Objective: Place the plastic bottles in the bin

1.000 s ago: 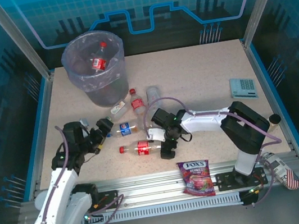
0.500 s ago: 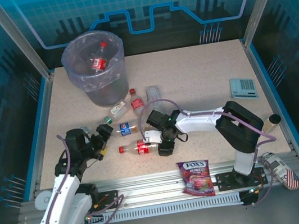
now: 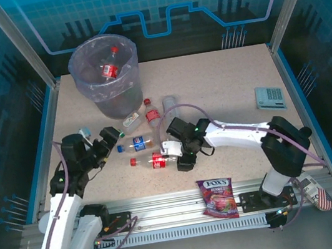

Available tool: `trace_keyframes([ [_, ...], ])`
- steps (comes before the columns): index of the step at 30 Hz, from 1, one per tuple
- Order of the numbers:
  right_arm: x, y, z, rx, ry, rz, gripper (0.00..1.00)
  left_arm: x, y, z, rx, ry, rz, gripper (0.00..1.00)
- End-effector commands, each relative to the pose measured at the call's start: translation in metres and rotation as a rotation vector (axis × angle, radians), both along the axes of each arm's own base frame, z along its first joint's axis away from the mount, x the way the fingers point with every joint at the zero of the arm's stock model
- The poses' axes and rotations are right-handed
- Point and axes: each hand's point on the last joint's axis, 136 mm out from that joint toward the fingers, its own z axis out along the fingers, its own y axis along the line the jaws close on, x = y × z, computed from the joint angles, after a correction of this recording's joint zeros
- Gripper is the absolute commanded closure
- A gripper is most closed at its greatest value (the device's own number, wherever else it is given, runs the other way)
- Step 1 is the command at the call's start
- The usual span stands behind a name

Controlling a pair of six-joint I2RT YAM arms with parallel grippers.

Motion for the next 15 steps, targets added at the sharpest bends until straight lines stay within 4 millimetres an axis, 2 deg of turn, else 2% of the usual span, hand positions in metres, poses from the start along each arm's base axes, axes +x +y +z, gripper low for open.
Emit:
trace_keyframes([
  [1,0.025,-0.001,0.039,0.127,-0.03,-0.19,0.53,0.001,-0.005,0.019,0.043,-0.053,-0.069,0.01],
  [5,0.059,-0.016,0.073,0.3,-0.006,-0.487,0.53,0.011,-0.024,0.05,-0.045,-0.197,-0.123,0.01],
  [10,0.071,-0.021,0.096,0.423,-0.017,-0.636,0.54,0.017,-0.055,0.084,-0.135,-0.368,-0.187,0.01],
  [12,0.072,-0.018,0.099,0.456,-0.01,-0.648,0.54,0.018,-0.073,0.09,-0.15,-0.403,-0.221,0.01],
  [15,0.073,-0.009,0.101,0.508,0.014,-0.643,0.54,0.024,-0.098,0.084,-0.138,-0.396,-0.264,0.01],
])
